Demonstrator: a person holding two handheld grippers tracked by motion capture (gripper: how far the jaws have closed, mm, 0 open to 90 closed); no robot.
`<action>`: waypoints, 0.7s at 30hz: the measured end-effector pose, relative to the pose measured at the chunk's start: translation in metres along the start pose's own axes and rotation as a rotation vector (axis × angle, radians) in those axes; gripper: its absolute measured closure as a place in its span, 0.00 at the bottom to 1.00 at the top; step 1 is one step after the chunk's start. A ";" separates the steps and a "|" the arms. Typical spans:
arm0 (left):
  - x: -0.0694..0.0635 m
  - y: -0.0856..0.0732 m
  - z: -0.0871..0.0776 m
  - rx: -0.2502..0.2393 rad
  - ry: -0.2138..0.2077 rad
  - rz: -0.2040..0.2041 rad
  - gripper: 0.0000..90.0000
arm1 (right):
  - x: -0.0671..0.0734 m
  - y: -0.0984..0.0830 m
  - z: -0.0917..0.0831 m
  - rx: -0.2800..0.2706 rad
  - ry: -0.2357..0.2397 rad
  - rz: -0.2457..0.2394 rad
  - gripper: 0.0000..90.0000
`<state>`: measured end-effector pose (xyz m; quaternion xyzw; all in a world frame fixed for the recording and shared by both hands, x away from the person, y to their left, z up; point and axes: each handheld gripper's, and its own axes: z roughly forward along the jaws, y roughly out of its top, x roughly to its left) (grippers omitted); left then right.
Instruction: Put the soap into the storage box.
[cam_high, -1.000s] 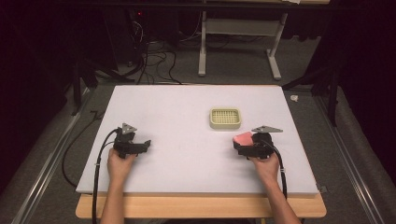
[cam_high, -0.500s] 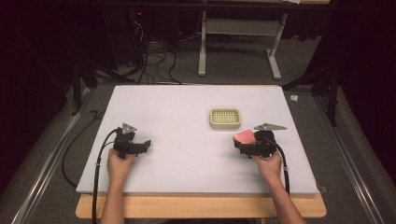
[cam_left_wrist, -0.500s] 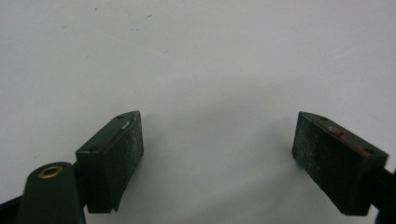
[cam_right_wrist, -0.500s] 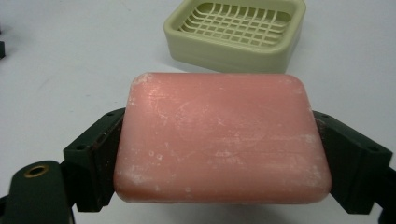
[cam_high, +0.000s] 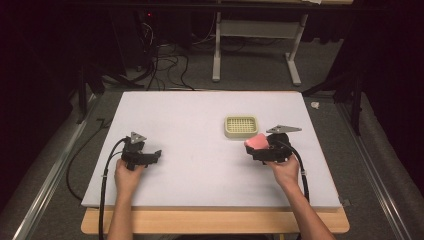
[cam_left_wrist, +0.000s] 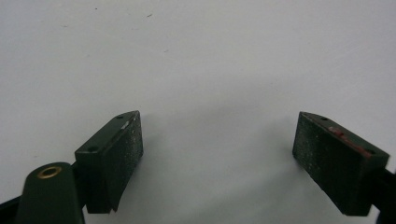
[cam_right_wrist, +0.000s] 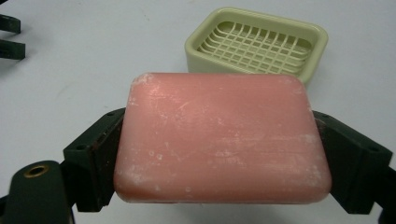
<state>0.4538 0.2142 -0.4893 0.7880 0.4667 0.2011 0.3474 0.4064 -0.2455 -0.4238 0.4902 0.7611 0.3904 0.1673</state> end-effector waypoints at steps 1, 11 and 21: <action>0.000 0.000 0.000 0.000 0.000 0.000 0.18 | 0.000 0.001 0.000 0.000 0.000 -0.001 0.15; 0.000 0.000 0.000 0.000 0.000 0.000 0.18 | 0.003 0.014 0.001 -0.002 0.010 -0.003 0.15; 0.000 0.000 0.000 0.000 0.001 -0.001 0.18 | 0.000 0.025 0.005 -0.006 0.017 0.012 0.15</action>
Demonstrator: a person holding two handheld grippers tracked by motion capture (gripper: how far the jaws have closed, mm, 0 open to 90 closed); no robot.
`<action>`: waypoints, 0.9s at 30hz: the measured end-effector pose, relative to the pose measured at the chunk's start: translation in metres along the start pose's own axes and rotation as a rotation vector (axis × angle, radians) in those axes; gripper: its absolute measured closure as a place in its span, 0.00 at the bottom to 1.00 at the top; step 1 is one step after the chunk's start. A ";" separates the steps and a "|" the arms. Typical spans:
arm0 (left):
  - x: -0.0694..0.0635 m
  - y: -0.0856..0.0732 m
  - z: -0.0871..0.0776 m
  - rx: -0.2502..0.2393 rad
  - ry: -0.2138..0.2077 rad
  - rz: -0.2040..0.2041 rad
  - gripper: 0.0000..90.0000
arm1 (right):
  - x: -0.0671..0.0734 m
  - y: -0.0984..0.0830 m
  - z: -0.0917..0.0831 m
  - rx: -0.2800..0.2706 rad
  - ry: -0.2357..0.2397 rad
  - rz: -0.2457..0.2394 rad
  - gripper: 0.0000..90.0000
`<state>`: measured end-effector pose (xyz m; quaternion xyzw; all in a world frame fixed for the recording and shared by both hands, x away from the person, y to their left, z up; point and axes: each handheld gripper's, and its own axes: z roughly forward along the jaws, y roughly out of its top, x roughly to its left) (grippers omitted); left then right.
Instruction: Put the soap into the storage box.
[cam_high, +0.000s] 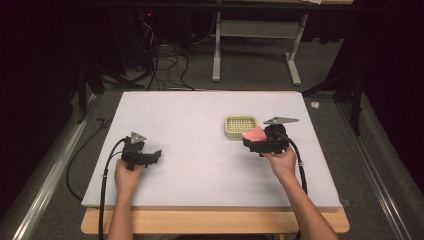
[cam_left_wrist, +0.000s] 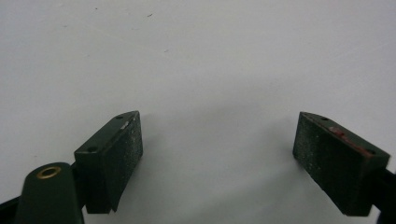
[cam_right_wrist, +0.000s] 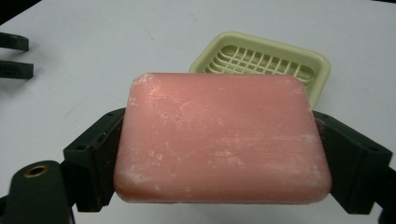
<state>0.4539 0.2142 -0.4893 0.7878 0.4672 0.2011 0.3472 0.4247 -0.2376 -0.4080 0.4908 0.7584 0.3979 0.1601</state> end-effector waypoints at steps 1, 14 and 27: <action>0.000 0.000 0.000 0.000 0.000 0.001 0.18 | 0.000 0.001 0.001 0.001 0.002 0.002 0.15; 0.000 0.000 0.000 0.000 0.000 0.000 0.18 | -0.003 0.012 0.011 0.012 -0.011 0.004 0.15; 0.000 0.000 0.000 0.000 0.000 0.000 0.18 | -0.016 0.011 0.021 0.034 -0.024 0.046 0.15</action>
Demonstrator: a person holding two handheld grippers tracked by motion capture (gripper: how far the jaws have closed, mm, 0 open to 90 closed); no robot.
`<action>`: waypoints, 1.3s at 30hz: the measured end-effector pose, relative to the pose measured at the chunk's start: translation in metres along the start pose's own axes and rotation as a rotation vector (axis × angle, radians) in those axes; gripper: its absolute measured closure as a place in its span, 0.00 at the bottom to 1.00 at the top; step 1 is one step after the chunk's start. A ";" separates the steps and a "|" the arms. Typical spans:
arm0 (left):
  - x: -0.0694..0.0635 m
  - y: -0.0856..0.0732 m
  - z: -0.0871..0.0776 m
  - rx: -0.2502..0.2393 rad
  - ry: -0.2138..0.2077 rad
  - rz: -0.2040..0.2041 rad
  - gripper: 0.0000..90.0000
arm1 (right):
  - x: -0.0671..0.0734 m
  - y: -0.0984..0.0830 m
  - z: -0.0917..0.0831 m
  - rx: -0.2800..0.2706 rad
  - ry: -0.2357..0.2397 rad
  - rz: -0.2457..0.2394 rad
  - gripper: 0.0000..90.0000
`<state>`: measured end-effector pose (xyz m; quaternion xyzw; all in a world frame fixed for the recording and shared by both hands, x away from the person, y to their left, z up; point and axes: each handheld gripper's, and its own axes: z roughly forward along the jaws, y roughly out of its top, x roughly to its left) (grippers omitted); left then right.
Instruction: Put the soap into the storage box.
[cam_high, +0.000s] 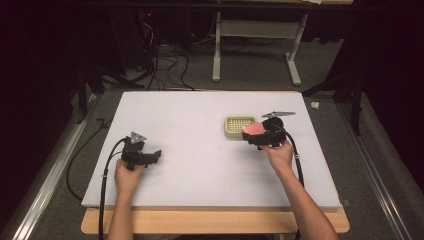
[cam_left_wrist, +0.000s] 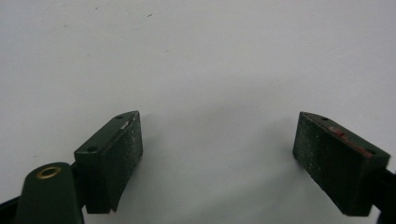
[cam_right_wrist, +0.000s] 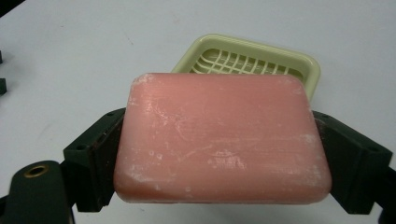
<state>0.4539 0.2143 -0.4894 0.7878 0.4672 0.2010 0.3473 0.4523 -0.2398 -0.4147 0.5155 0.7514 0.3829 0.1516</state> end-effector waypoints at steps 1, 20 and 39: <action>0.000 0.000 0.000 0.000 0.000 0.000 0.18 | 0.000 0.000 0.000 -0.001 -0.003 0.000 0.15; 0.000 0.000 0.000 0.000 0.000 0.000 0.18 | -0.002 0.024 0.014 0.025 -0.034 -0.015 0.15; 0.000 0.000 0.000 0.000 0.000 0.000 0.18 | -0.002 0.040 0.032 0.073 -0.081 -0.010 0.15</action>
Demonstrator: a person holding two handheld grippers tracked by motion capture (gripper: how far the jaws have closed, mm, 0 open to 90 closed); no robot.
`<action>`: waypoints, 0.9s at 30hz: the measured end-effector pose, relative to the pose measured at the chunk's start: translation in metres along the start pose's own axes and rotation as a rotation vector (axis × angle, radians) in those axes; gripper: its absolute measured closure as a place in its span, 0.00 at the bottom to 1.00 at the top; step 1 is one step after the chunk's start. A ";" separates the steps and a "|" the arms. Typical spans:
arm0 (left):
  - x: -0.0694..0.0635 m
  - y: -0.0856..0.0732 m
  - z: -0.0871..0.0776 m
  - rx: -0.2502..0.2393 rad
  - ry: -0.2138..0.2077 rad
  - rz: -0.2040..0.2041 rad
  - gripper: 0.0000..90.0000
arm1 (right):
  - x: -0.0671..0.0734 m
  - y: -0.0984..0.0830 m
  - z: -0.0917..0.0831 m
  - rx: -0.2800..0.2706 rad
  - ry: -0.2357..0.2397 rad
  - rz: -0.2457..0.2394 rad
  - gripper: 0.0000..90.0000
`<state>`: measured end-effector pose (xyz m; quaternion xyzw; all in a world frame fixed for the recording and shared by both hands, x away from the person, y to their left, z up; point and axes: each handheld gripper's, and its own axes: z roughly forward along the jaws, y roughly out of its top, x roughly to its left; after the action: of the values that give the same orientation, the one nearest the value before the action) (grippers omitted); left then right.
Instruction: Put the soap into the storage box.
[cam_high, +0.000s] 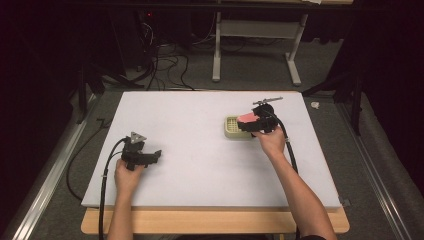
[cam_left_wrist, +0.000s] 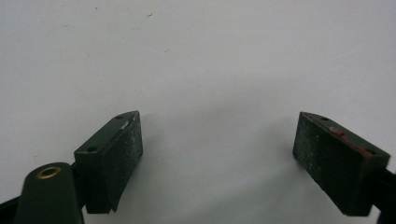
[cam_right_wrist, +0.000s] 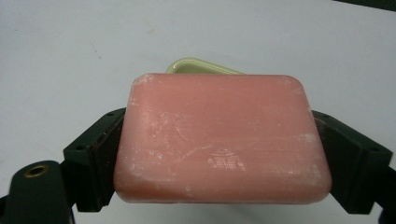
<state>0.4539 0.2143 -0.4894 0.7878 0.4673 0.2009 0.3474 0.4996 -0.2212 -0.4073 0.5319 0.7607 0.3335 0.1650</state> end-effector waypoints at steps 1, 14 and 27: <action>0.000 0.000 0.000 0.002 0.000 0.003 0.18 | 0.000 0.001 0.002 0.003 -0.004 -0.001 0.15; 0.000 0.000 0.000 0.001 0.000 0.000 0.18 | 0.006 0.007 0.018 0.039 -0.035 0.006 0.15; 0.000 0.000 0.000 0.000 0.000 -0.001 0.18 | 0.008 0.006 0.035 0.080 -0.048 0.020 0.15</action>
<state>0.4539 0.2143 -0.4894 0.7877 0.4676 0.2008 0.3473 0.5218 -0.2008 -0.4272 0.5536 0.7638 0.2915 0.1586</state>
